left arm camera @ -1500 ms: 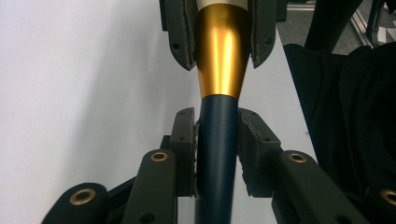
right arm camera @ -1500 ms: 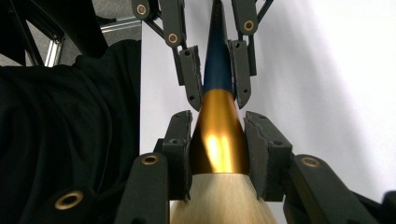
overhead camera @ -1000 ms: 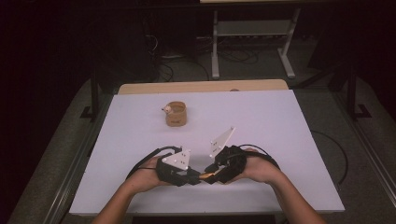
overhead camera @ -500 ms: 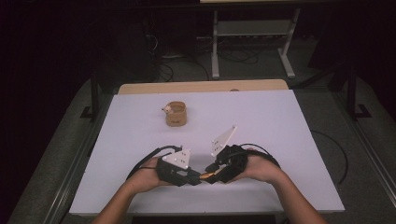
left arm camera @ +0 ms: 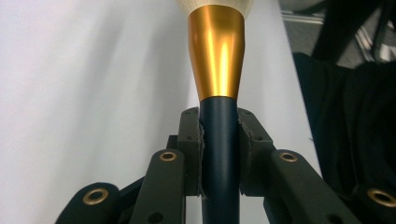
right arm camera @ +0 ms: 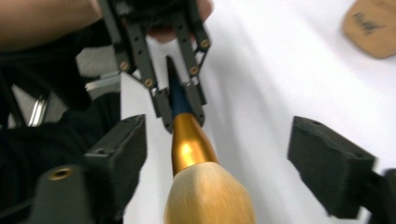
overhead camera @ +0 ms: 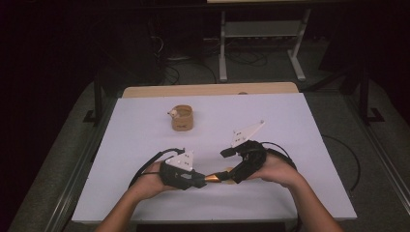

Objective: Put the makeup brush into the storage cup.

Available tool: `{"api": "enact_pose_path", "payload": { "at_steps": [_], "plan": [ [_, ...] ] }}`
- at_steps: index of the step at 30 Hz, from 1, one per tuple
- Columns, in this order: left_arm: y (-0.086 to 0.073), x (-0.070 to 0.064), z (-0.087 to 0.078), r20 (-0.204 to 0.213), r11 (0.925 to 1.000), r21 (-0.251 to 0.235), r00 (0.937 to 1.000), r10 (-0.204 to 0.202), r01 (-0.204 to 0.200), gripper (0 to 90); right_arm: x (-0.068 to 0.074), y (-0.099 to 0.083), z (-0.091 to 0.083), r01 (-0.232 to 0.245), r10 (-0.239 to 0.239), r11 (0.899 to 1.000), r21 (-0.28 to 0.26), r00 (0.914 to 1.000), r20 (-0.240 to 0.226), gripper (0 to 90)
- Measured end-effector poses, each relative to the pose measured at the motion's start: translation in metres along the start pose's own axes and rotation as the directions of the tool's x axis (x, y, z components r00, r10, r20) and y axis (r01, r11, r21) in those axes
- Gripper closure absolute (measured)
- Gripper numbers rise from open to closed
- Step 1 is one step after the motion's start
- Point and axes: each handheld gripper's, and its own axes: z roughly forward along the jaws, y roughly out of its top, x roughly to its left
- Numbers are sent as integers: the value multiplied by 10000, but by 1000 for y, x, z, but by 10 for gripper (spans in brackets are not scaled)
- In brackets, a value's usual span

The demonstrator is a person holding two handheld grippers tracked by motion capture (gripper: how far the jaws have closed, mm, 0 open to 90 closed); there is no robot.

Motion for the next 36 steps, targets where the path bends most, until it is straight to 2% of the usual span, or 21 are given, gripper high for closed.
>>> {"api": "enact_pose_path", "payload": {
  "at_steps": [3,4,6,7,9,11,14,16,18,23,27,28,29,31,32,35,36],
  "plan": [
    [-2,1,-1,-190,9998,-37,9996,-219,218,743,-2,0,-3,-201,207,9994,-276,9996,214,131],
    [-4,2,-3,-421,9989,-50,9981,-459,457,743,-5,-1,-8,-518,560,9960,-729,9968,569,129],
    [-5,2,-4,-650,9981,-132,9961,-601,594,743,-8,-1,-10,-564,638,9933,-1005,9953,722,129],
    [-6,2,-5,-774,9972,-186,9943,-740,727,743,-9,-2,-12,-685,783,9912,-1134,9934,841,129],
    [-7,4,-8,-876,9946,-263,9909,-1019,999,743,-13,-3,-15,-634,794,9891,-1330,9897,1194,128],
    [-9,5,-9,-954,9894,-523,9855,-1401,1355,743,-14,-4,-18,-800,1012,9856,-1491,9849,1404,126],
    [-11,5,-11,-1147,9846,-653,9790,-1688,1621,743,-17,-6,-21,-924,1236,9805,-1736,9761,1785,115],
    [-12,4,-12,-1406,9813,-784,9726,-1853,1756,743,-19,-7,-22,-1044,1383,9771,-1853,9738,1808,122],
    [-11,4,-13,-1529,9764,-945,9663,-2072,1945,743,-21,-9,-23,-1164,1557,9735,-1967,9678,1978,121],
    [-10,4,-11,-2029,9671,-1179,9479,-2458,2255,743,-24,-15,-25,-1558,2089,9573,-2434,9550,2104,112],
    [-10,3,-10,-2311,9568,-1351,9308,-2831,2575,742,-22,-22,-24,-1958,2600,9435,-2674,9376,2308,112],
    [-10,4,-10,-2345,9571,-1340,9302,-2825,2569,742,-21,-25,-23,-2065,2745,9382,-2776,9327,2338,111],
    [-10,3,-10,-2423,9542,-1373,9251,-2925,2657,743,-21,-26,-23,-2215,2907,9340,-2802,9273,2357,109],
    [-9,4,-10,-2515,9512,-1443,9196,-3019,2728,742,-20,-28,-22,-2304,3027,9306,-2845,9213,2441,106],
    [-8,4,-9,-2547,9477,-1540,9155,-3114,2795,742,-19,-30,-21,-2392,3141,9253,-2941,9182,2414,105],
    [-7,4,-9,-2714,9411,-1744,9046,-3287,2897,743,-16,-34,-19,-2646,3426,9111,-3162,9124,2238,99],
    [-7,4,-9,-2714,9411,-1744,9046,-3287,2897,742,-16,-34,-19,-2646,3426,9111,-3162,9124,2238,99]
  ]
}}
